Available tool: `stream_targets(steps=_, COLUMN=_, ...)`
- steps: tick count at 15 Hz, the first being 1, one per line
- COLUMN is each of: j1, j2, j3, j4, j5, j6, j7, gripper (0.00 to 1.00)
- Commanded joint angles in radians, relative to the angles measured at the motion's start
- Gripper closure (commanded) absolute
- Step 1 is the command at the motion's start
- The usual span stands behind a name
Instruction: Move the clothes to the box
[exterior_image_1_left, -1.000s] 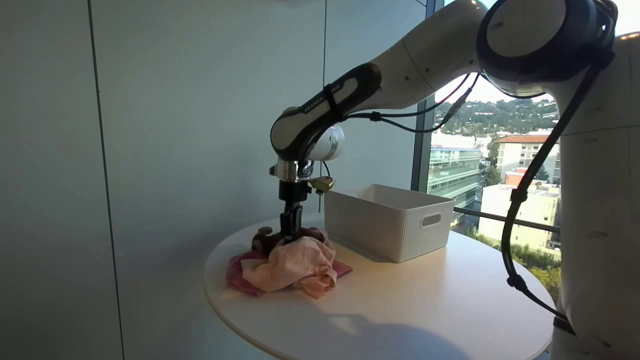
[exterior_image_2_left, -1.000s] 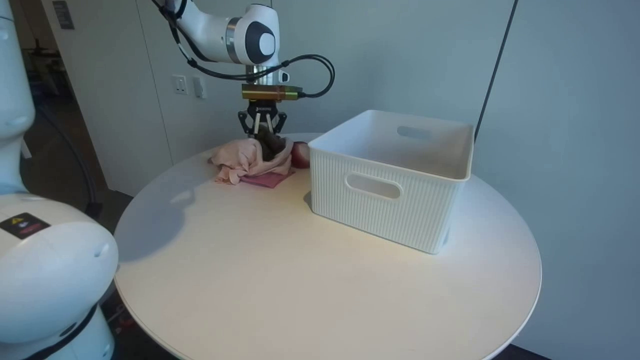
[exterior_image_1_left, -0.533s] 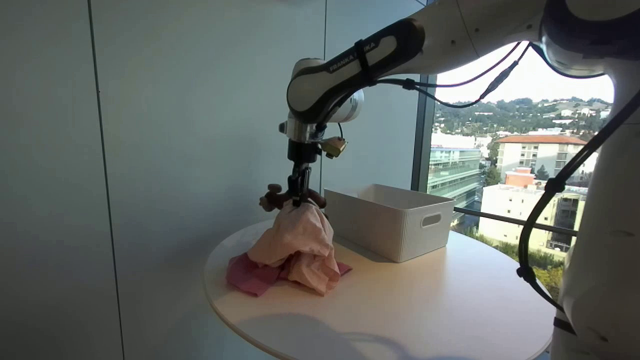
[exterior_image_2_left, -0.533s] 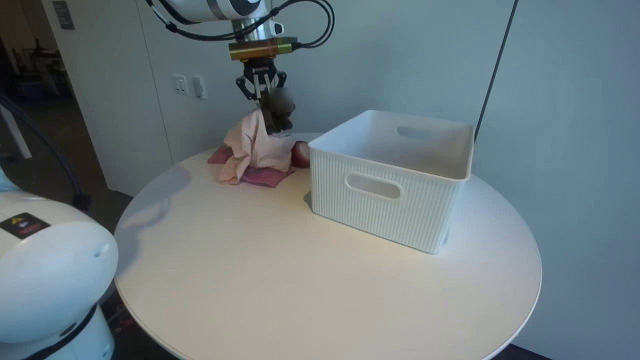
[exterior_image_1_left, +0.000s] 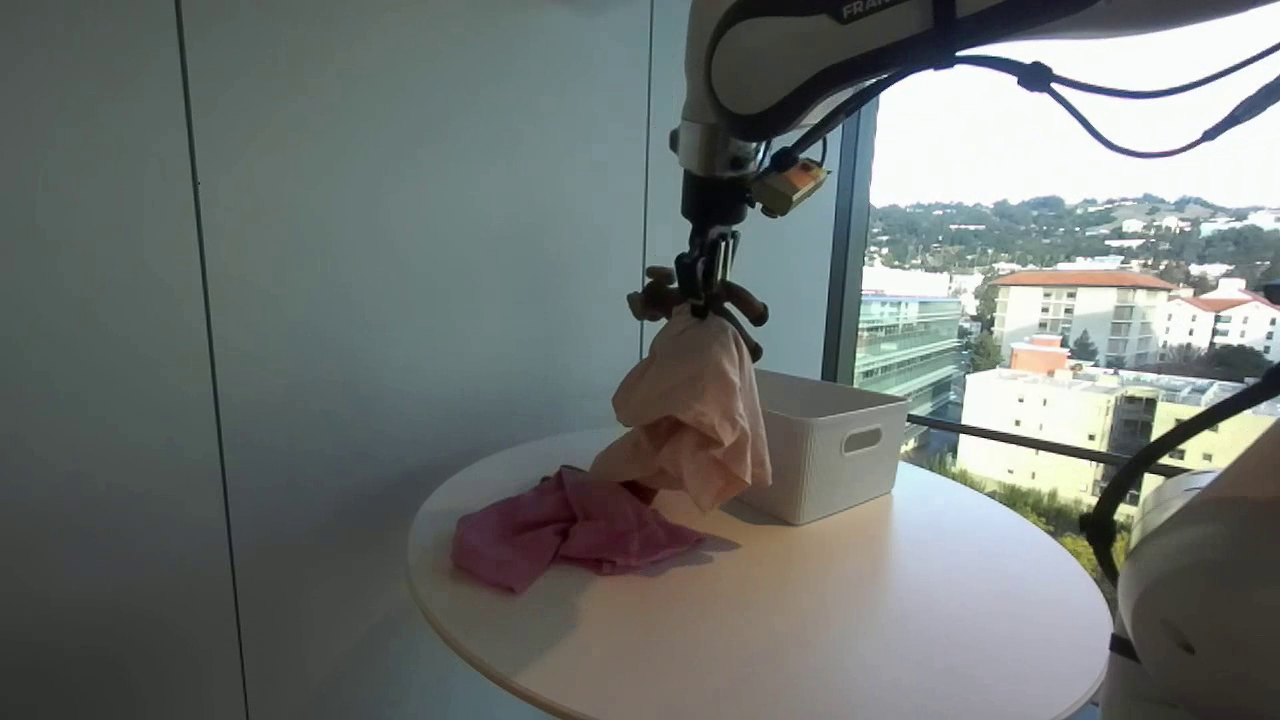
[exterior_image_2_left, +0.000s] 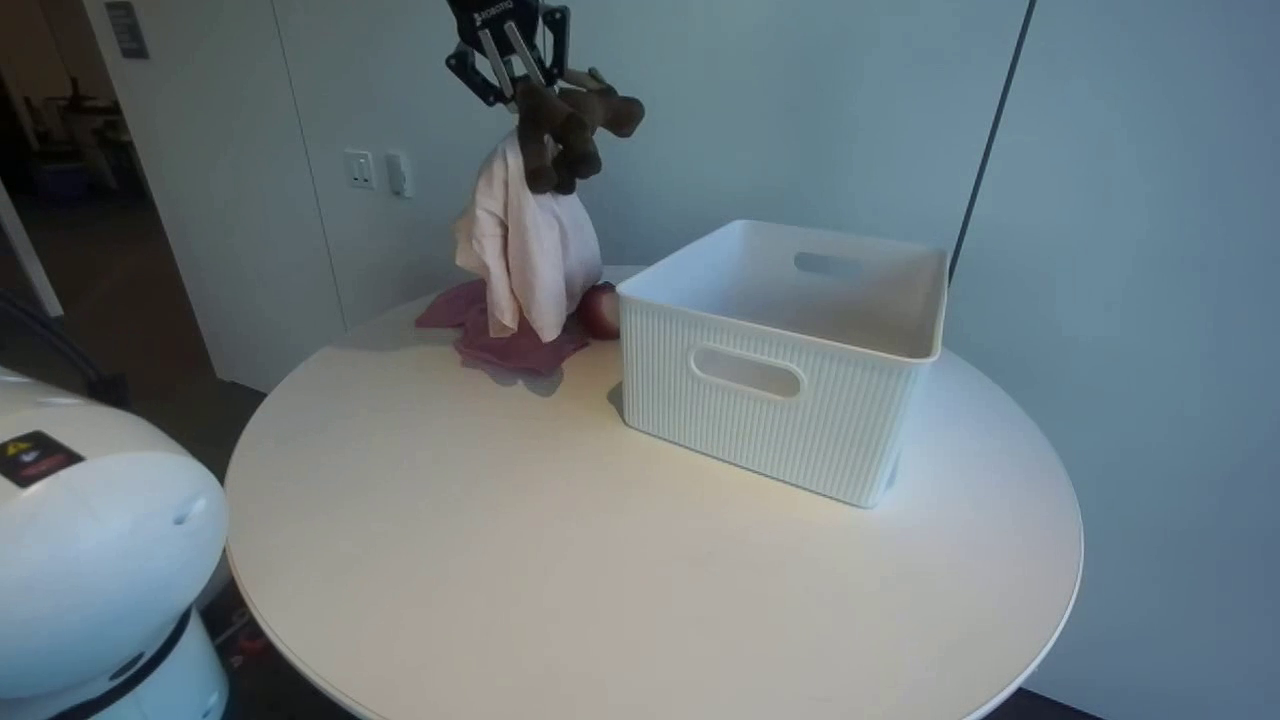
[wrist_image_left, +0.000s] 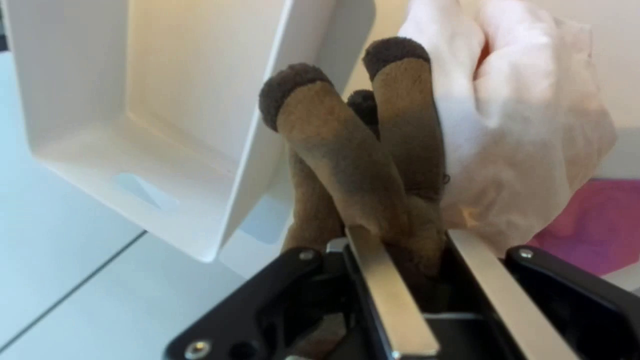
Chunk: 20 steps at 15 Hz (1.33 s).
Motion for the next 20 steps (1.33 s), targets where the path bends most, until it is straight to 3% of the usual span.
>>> stream_targets(steps=1, j1=-0.072, j2=-0.211, j3=-0.021, j4=-0.086, j5=-0.096, j6=-0.095, j7=0.06, gripper=0.9)
stream_targets(steps=4, j1=-0.139, j2=-0.309, j3=-0.067, j4=-0.06, j5=-0.178, j6=-0.186, j7=0.062, gripper=0.9)
stream_targets(steps=7, j1=-0.194, j2=-0.288, j3=-0.075, j4=0.018, j5=-0.232, j6=-0.192, j7=0.132, gripper=0.9)
stream_targets(steps=12, j1=-0.197, j2=-0.159, j3=-0.071, j4=0.148, j5=-0.423, j6=0.005, j7=0.143, gripper=0.9)
stream_targets(steps=15, j1=-0.179, j2=-0.049, j3=-0.111, j4=0.185, j5=-0.482, j6=0.134, j7=0.135, gripper=0.9)
stream_targets(steps=20, j1=-0.141, j2=0.14, j3=-0.211, j4=0.161, j5=-0.376, j6=0.362, j7=0.085, gripper=0.9)
